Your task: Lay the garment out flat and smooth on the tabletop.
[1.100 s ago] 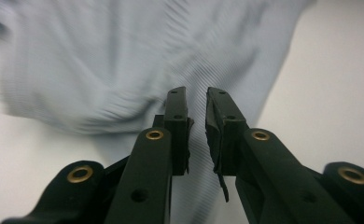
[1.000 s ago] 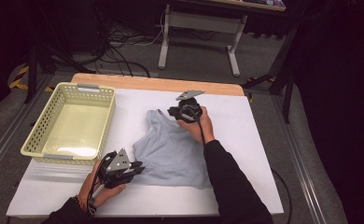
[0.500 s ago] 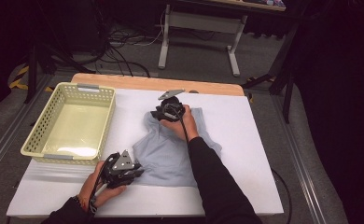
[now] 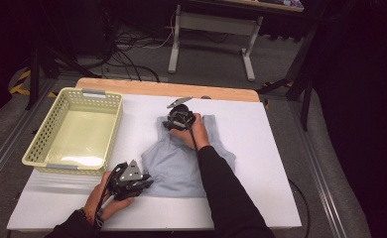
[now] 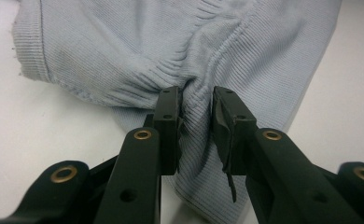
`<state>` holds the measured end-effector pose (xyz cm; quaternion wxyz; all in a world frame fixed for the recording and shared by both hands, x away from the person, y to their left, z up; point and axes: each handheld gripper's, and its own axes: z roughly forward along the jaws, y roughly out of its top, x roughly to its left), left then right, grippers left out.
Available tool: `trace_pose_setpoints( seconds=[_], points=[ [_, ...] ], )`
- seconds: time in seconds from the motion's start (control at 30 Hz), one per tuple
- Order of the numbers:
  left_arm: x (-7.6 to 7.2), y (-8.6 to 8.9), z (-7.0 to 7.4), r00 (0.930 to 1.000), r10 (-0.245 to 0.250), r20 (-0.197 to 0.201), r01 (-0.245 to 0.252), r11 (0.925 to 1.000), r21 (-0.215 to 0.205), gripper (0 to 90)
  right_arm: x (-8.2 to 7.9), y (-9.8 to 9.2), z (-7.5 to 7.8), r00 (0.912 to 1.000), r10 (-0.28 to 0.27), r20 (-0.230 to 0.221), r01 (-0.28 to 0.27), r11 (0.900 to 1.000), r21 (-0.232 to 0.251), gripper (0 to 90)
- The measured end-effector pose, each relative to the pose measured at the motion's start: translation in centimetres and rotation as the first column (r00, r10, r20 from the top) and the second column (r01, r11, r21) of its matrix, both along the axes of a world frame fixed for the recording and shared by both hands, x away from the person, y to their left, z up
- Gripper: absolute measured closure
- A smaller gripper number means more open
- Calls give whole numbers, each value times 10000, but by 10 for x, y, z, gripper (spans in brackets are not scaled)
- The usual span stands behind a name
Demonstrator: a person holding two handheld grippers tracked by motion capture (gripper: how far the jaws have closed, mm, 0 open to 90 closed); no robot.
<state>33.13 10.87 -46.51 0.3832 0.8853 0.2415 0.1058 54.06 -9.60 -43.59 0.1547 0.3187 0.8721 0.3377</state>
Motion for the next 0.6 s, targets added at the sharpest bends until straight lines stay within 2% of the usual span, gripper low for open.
trace_pose_setpoints(
  seconds=[0.03, 0.17, 0.2, 0.33, 0.4, 0.47, 0.53, 0.6],
  points=[
    [0, 0, 0, 10000, -13, -22, 13, 10000, -23, 726, 2, 1, -2, 10000, 38, -19, -39, 9999, -120, 723],
    [0, 0, 0, 10000, -44, 11, 44, 10000, 25, 728, 6, 7, -7, 9997, 222, -77, -226, 9979, -615, 850],
    [0, 0, 0, 10000, -48, -15, 48, 10000, 11, 728, 7, 8, -8, 9998, 192, -55, -196, 9968, -769, 857],
    [0, 0, 0, 10000, -49, 11, 49, 10000, 35, 729, 10, 9, -9, 9999, -46, 107, 55, 9969, -783, 870],
    [0, 0, 0, 10000, -72, 23, 71, 10000, 30, 730, 11, 8, -9, 9988, -424, 262, 443, 9959, -794, 873],
    [0, 0, 0, 10000, -77, 13, 77, 10000, 5, 730, 12, 5, -7, 9959, -793, 425, 820, 9945, -654, 872],
    [0, 0, 0, 10000, -76, 35, 76, 10000, 33, 730, 13, 2, -5, 9945, -931, 484, 954, 9943, -482, 872],
    [0, 0, 0, 10000, -73, 12, 73, 10000, 23, 730, 13, 0, -3, 9943, -944, 494, 970, 9939, -529, 868]
  ],
)
